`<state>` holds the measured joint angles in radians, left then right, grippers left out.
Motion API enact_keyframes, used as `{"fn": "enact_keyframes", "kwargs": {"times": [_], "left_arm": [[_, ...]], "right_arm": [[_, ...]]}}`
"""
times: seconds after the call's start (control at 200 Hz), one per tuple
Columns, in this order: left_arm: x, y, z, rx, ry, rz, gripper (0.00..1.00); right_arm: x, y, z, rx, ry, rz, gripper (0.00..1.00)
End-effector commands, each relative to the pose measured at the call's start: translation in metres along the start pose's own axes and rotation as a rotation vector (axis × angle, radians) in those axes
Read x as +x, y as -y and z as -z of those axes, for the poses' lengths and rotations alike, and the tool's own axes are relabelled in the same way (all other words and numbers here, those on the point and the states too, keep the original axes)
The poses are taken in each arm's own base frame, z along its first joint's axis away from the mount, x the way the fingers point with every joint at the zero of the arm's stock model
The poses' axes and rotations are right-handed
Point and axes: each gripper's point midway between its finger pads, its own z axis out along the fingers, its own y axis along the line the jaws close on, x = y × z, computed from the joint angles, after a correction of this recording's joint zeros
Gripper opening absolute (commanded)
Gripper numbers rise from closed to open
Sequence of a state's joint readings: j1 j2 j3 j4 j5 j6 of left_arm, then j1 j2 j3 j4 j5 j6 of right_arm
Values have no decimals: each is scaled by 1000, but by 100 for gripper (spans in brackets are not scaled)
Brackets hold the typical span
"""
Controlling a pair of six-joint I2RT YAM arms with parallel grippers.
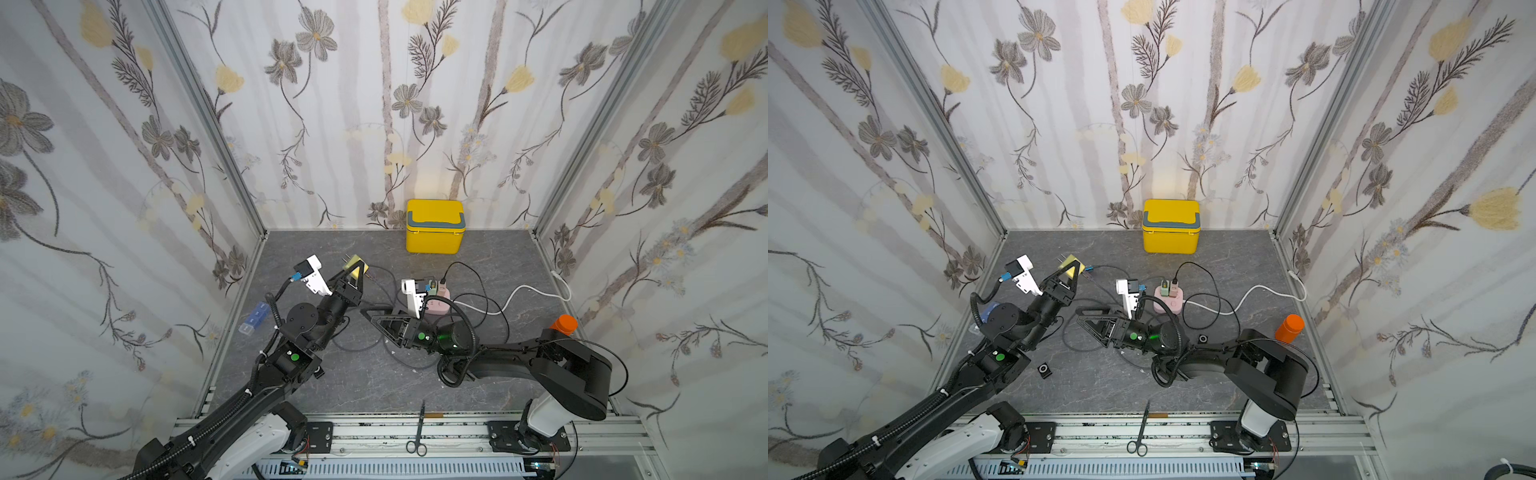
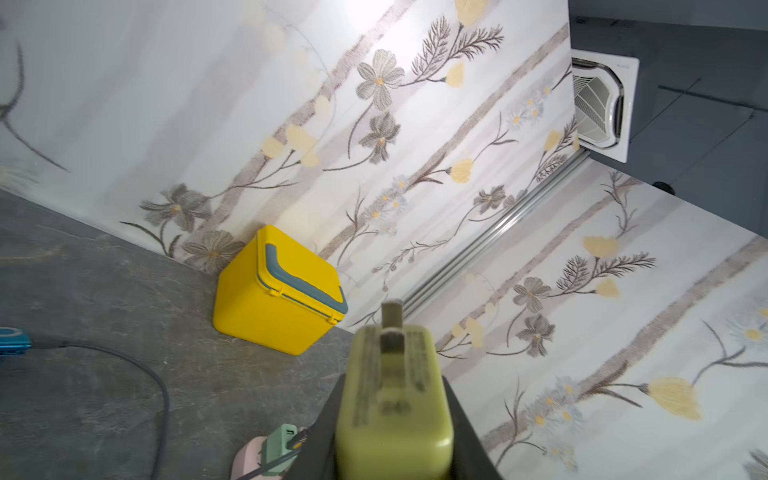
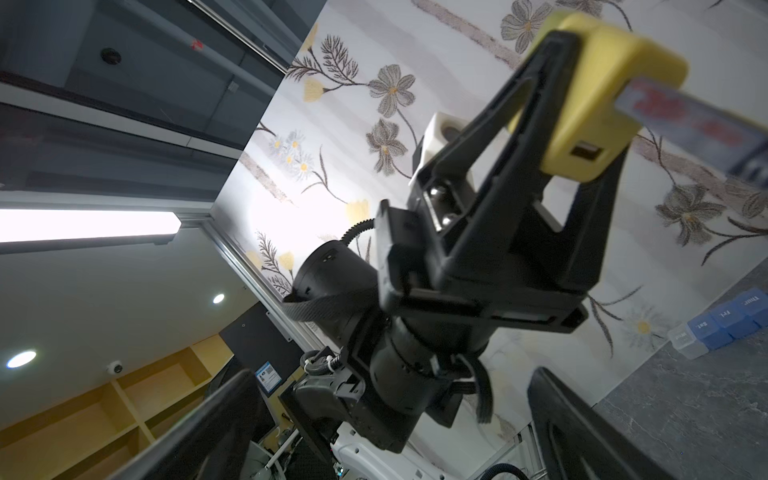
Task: Charge mp3
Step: Pick up the plug from the center of the board.
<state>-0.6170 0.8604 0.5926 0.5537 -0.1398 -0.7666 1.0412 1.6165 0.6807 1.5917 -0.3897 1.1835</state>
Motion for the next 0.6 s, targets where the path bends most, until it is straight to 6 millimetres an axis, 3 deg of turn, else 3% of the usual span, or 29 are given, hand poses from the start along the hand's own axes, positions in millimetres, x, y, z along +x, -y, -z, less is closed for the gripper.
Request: {"fn": "enact_keyframes", "kwargs": {"times": [0.0, 0.055, 0.135, 0.265, 0.355, 0.405, 0.495, 0.594], "left_arm": [[-13, 2, -4, 3, 23, -33, 20], [-15, 5, -6, 14, 10, -32, 20], [-17, 14, -7, 37, -13, -43, 20], [-16, 20, -7, 19, -73, -49, 20], [-12, 21, -4, -3, -118, -35, 20], [-9, 20, -3, -16, -144, -19, 20], [1, 17, -1, -33, -192, 19, 19], [11, 13, -1, -35, -232, 67, 19]], "right_arm": [[-9, -54, 7, -181, 19, 91, 97], [-8, -56, 11, -175, 8, 102, 93], [-13, -48, 18, -112, 10, 110, 79], [-24, -15, 35, 111, -5, 190, 77], [-33, 29, 46, 458, -80, 396, 75], [-40, 42, 52, 649, -144, 558, 71], [-67, 42, 54, 824, -181, 757, 65], [-77, 45, 57, 876, -197, 881, 60]]}}
